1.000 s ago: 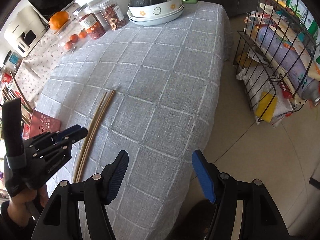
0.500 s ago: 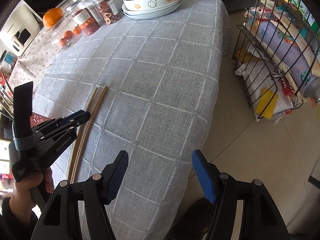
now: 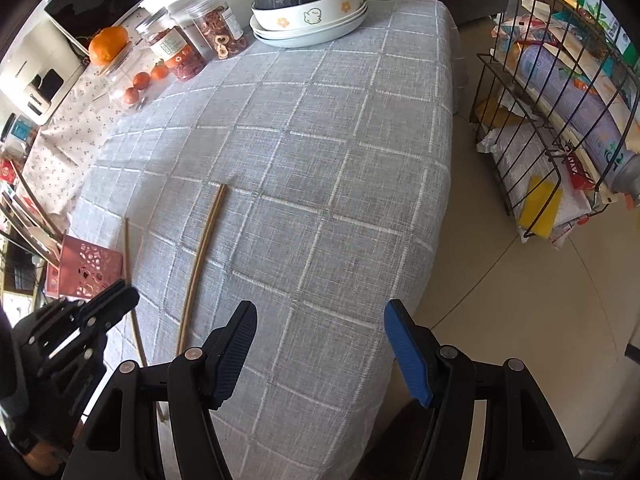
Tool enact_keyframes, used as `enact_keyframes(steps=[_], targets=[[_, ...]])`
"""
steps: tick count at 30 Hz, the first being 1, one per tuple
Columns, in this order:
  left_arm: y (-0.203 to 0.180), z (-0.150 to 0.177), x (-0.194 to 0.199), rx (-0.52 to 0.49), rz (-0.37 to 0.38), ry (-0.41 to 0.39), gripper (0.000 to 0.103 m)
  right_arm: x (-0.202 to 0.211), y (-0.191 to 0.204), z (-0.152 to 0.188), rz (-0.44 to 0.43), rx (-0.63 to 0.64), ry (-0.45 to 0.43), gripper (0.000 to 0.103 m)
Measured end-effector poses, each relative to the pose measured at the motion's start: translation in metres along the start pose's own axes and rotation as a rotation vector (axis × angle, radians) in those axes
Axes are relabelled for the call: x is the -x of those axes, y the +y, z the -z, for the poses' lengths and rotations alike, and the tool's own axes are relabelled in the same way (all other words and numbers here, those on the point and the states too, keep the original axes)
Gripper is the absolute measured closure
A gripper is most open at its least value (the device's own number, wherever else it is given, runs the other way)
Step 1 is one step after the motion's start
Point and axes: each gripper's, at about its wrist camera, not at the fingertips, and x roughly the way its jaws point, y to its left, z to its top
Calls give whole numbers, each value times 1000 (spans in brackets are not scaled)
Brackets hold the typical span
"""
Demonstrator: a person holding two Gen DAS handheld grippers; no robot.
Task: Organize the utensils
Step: 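Lift the chopstick with the left tool while the right tool grasps the last wooden chopstick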
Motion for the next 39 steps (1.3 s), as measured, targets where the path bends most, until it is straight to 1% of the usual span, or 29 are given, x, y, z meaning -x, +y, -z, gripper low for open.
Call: enact_keyframes(steps=[2, 5, 9, 15, 20, 21, 22, 23, 24, 29, 30, 34, 39], targets=[[1, 6, 18, -15, 2, -33, 96, -2, 7, -2, -1, 3, 0, 36], [10, 15, 45, -5, 22, -77, 96, -7, 20, -5, -1, 8, 2, 36], [21, 25, 76, -1, 29, -129, 96, -19, 38, -10, -3, 13, 16, 36], [43, 39, 108, 39, 30, -189, 96, -41, 69, -19, -5, 28, 30, 36], [60, 43, 124, 73, 40, -215, 96, -60, 91, -24, -27, 14, 51, 38], [62, 43, 126, 78, 41, -218, 96, -64, 95, -25, -24, 19, 53, 41], [65, 45, 128, 82, 44, -220, 96, -67, 99, -26, -21, 27, 55, 49], [68, 45, 129, 85, 44, -222, 96, -71, 103, -27, -20, 36, 55, 53], [70, 46, 131, 89, 43, -223, 96, -74, 107, -28, -18, 44, 56, 60], [79, 53, 138, 99, 41, -235, 96, -91, 118, -31, 3, 60, 82, 76], [80, 54, 139, 101, 38, -238, 96, -95, 119, -30, 7, 60, 92, 81], [87, 57, 142, 115, 34, -244, 96, -99, 125, -30, 31, 85, 70, 89], [91, 58, 146, 130, 32, -259, 96, -94, 116, -29, -11, 44, 53, 94]])
